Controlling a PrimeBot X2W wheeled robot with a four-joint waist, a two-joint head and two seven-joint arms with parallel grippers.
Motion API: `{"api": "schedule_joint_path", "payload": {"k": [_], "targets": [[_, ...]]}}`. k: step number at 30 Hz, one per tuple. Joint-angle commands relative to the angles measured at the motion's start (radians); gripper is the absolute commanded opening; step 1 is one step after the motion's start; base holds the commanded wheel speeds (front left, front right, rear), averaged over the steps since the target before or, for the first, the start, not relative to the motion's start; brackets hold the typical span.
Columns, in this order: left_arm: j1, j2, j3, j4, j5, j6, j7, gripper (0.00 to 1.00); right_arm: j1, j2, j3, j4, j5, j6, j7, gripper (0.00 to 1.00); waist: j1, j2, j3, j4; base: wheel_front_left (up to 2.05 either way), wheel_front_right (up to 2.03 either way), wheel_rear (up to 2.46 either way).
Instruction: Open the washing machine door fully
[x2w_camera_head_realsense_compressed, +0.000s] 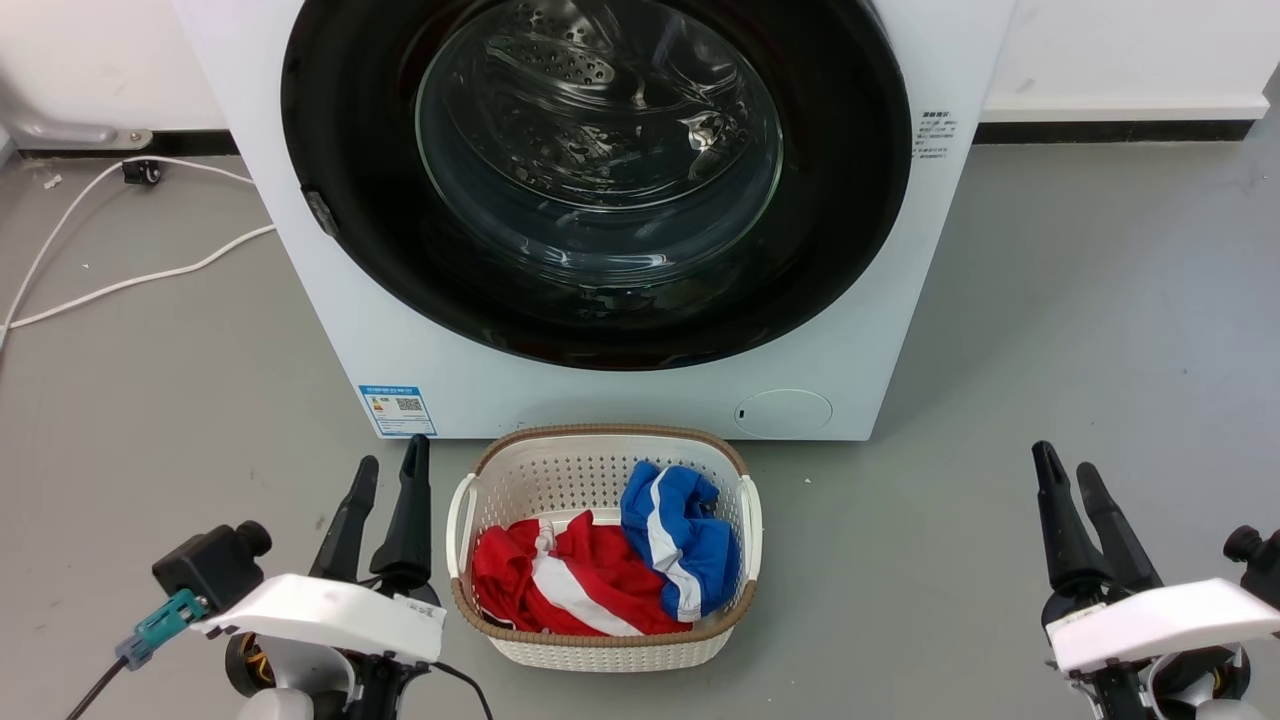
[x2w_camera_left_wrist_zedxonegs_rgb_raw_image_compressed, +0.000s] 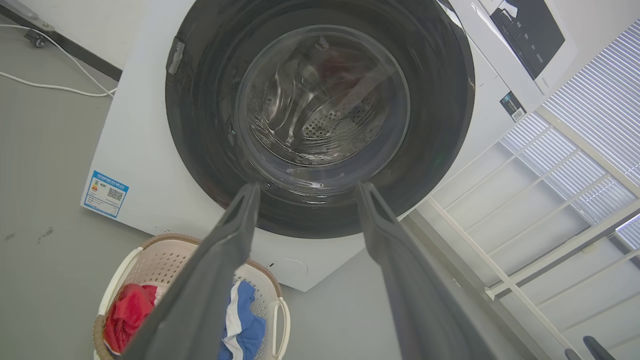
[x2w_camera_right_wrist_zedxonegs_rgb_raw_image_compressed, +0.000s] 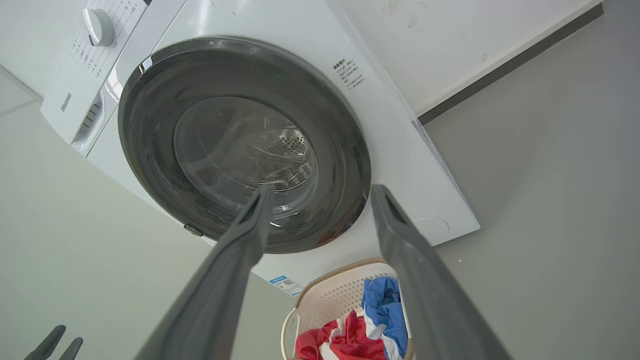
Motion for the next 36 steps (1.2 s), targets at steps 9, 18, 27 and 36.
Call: {"api": "schedule_joint_path", "payload": {"k": [9, 18, 27, 36], "targets": [[-0.028, 0.021, -0.032, -0.001, 0.146, 0.000, -0.033, 1.00, 0.013, 0.005, 0.000, -0.032, -0.178, 0.000, -0.014, 1.00, 0.0000, 0.0000, -0.001, -0.004, 0.00, 0.00, 0.00], [-0.029, 0.029, -0.039, 0.020, 0.237, 0.008, -0.055, 1.00, 0.023, 0.009, 0.009, -0.047, -0.300, 0.000, -0.029, 1.00, 0.0000, 0.0000, -0.003, -0.009, 0.00, 0.00, 0.00], [-0.029, 0.038, -0.046, 0.034, 0.329, 0.019, -0.077, 1.00, 0.029, 0.014, 0.017, -0.058, -0.401, 0.000, -0.040, 1.00, 0.0000, 0.0000, -0.003, -0.014, 0.00, 0.00, 0.00], [-0.027, 0.046, -0.055, 0.056, 0.413, 0.024, -0.098, 1.00, 0.036, 0.018, 0.024, -0.065, -0.494, 0.000, -0.048, 1.00, 0.0000, 0.0000, -0.002, -0.015, 0.00, 0.00, 0.00]]}}
